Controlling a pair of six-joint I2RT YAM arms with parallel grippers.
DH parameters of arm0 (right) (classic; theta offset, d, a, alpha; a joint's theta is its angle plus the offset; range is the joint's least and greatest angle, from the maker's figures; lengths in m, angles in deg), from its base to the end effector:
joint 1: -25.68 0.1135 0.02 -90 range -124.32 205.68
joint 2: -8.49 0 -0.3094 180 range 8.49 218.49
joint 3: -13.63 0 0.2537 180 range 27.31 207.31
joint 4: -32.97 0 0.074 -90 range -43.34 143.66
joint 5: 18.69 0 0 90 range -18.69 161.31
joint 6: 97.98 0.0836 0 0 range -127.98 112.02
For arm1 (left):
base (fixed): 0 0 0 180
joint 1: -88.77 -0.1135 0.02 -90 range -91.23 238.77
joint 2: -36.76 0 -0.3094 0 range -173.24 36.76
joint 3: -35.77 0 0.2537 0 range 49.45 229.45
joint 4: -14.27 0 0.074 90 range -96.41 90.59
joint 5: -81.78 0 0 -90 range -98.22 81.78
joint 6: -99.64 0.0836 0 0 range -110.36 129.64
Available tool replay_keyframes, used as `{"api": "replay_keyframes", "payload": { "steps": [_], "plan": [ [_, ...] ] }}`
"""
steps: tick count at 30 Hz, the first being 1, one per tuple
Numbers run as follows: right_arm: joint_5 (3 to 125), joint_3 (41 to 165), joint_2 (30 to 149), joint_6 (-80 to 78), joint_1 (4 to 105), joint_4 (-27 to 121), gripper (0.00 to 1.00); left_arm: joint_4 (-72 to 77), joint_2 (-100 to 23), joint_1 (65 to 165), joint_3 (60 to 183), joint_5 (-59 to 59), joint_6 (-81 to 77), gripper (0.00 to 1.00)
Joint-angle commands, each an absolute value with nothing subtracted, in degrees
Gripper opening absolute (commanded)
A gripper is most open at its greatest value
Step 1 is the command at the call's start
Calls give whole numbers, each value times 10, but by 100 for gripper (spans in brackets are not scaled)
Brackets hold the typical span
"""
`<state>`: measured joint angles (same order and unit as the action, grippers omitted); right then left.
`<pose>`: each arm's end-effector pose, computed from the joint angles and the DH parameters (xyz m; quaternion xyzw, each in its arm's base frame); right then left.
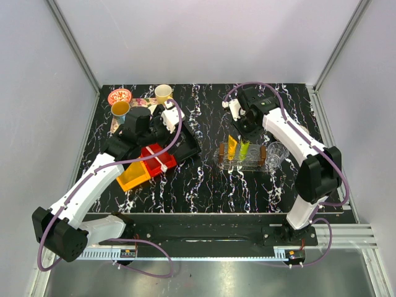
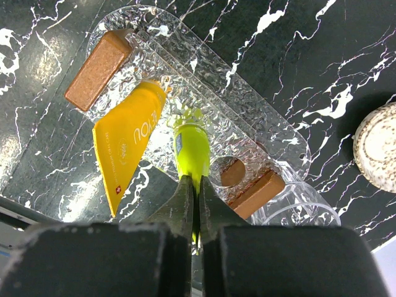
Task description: Prepare toiletry sets of a toothbrush and toothpaste on the tray
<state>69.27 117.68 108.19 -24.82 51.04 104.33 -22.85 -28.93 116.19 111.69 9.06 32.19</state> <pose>0.3481 0.1683 0.2927 -0.3560 0.9128 0.0322 0.1974 0.2367 -0.1508 0.3710 0.4271 0.7304 -0.1499 0.5115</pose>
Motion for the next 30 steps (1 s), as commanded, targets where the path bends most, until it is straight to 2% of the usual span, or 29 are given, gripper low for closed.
{"api": "replay_keyframes", "payload": {
  "steps": [1, 6, 11, 20, 28, 30],
  "plan": [
    [704, 1167, 1060, -242, 519, 1020, 5, -204, -274, 1158, 1117, 92, 321, 96],
    [709, 1161, 1055, -242, 519, 1017, 12, -204, -276, 1158, 1119, 92, 320, 96],
    [710, 1160, 1051, -241, 520, 1016, 25, -205, -277, 1158, 1120, 92, 321, 96],
    [710, 1163, 1038, -237, 520, 1016, 32, -204, -276, 1157, 1118, 92, 321, 96],
    [725, 1196, 1024, -232, 520, 1029, 47, -204, -274, 1158, 1117, 87, 319, 96],
    [728, 1206, 1017, -231, 521, 1031, 48, -203, -271, 1157, 1115, 85, 319, 97]
  ]
}}
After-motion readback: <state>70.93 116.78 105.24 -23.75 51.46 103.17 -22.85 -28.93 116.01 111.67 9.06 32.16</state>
